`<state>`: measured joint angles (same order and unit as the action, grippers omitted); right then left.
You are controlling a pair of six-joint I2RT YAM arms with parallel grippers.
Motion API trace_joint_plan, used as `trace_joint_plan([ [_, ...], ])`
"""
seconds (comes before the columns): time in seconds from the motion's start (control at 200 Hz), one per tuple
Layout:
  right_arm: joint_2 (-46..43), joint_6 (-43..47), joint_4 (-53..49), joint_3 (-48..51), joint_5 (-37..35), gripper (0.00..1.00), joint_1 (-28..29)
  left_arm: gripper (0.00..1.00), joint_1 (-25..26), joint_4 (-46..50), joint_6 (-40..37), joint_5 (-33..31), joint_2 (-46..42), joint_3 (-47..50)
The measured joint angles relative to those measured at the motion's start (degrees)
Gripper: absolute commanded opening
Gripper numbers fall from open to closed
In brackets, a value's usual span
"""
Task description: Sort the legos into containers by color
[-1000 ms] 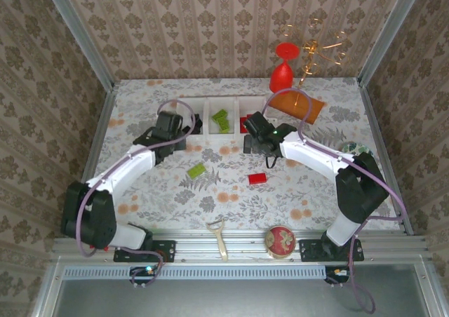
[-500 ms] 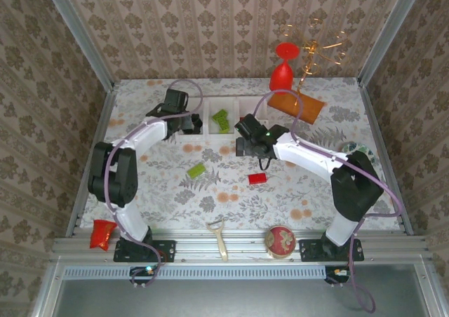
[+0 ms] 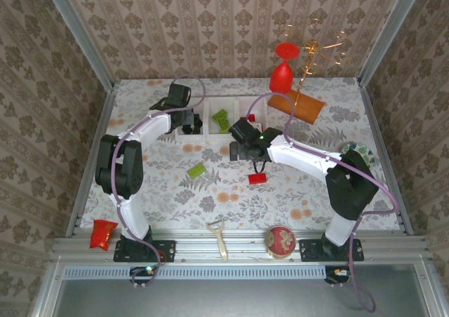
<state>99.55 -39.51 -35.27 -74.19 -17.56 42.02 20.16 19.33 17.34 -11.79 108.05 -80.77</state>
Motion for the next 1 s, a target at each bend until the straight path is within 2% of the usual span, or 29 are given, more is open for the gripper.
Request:
trace_joint_plan([
  [0.155, 0.0, 0.0, 0.0, 0.0, 0.0, 1.00, 1.0, 0.58, 0.0, -0.1, 0.2, 0.1, -1.1, 1.0],
  [0.335, 0.3, 0.3, 0.4, -0.5, 0.4, 1.00, 3.0, 0.69, 0.0, -0.2, 1.1, 0.2, -8.1, 5.7],
  [0.47, 1.4, 0.5, 0.4, -2.0, 0.5, 1.00, 4.8, 0.82, 0.0, -0.9, 2.3, 0.0, -15.3, 9.8],
  [0.6, 3.1, 0.5, 0.4, -3.9, 0.9, 1.00, 6.4, 0.99, 0.0, -2.0, 3.8, -0.8, -22.1, 14.4],
  [1.005, 12.8, 0.7, -2.0, -14.8, 0.9, 1.00, 10.3, 1.00, -3.9, -3.5, 7.5, -4.8, -40.6, 30.6],
])
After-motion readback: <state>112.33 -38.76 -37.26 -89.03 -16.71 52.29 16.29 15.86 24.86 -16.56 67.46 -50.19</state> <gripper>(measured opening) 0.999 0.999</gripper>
